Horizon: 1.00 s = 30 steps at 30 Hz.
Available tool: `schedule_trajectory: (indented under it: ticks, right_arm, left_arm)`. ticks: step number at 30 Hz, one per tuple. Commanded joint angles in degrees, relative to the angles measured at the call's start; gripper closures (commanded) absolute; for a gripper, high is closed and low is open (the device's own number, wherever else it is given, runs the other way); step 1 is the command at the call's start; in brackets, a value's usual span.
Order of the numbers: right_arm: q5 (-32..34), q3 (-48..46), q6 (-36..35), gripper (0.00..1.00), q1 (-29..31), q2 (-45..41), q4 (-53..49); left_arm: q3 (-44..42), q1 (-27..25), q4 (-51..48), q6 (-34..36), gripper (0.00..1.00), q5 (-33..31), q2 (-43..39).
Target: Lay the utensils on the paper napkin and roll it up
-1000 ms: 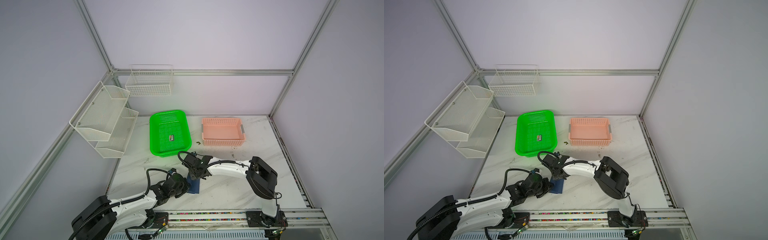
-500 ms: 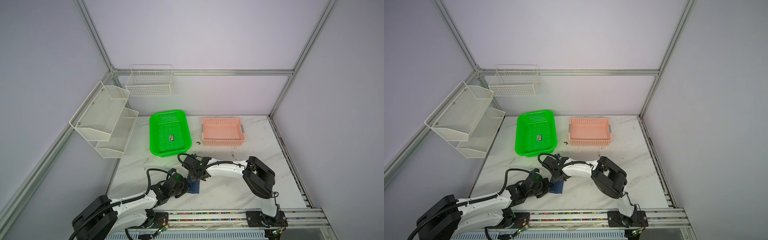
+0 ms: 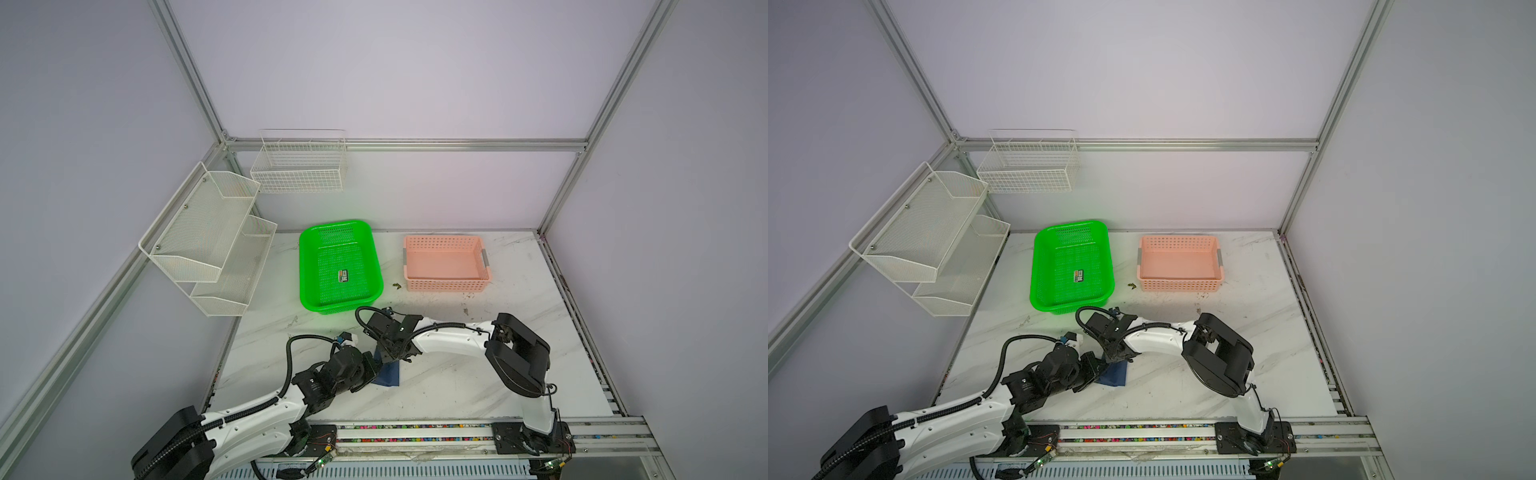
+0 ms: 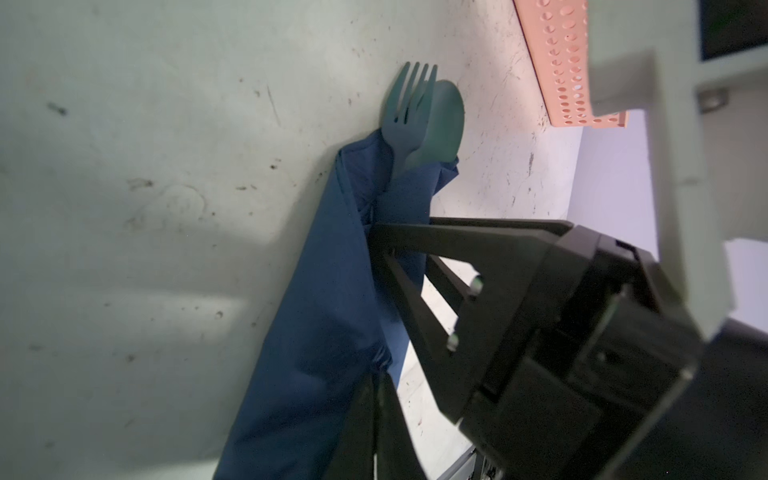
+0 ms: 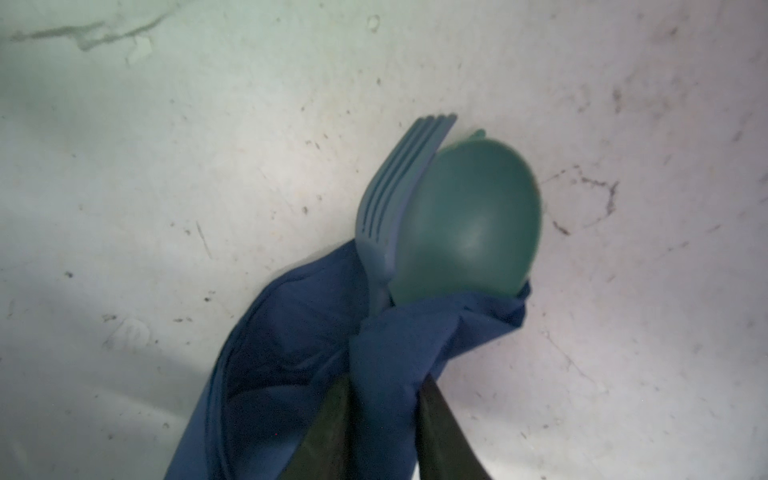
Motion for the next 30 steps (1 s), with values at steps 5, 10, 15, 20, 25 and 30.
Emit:
schedule_trajectory:
  ticks: [5, 10, 15, 20, 25, 30]
  right_arm:
    - [-1.98, -3.57, 0.94, 0.69, 0.39, 1.72, 1.17]
    - [-2.32, -3.94, 0.95, 0.69, 0.38, 1.28, 1.82]
    - [-2.95, -4.37, 1.00, 0.68, 0.39, 0.84, 2.61]
    - [-3.37, -4.55, 1.02, 0.68, 0.39, 0.51, 2.79]
    - [-3.74, -4.40, 0.94, 0.67, 0.34, 0.45, 2.87]
    - [-4.01, -4.42, 0.99, 0.67, 0.39, 0.23, 2.80]
  left_arm:
    - [2.53, -2.09, 10.52, 2.50, 1.00, 0.87, 0.26]
    - [1.81, -3.46, 15.44, 1.71, 1.00, 1.14, 2.36]
    - [1.40, -4.15, 18.36, 0.62, 1.00, 2.66, 6.22]
    - [1.02, -4.88, 18.30, -0.82, 1.00, 3.25, 9.07]
    - [0.44, -4.89, 17.69, -1.64, 1.00, 3.24, 10.96]
    - [2.01, -4.88, 13.09, -1.22, 1.00, 3.42, 13.09]
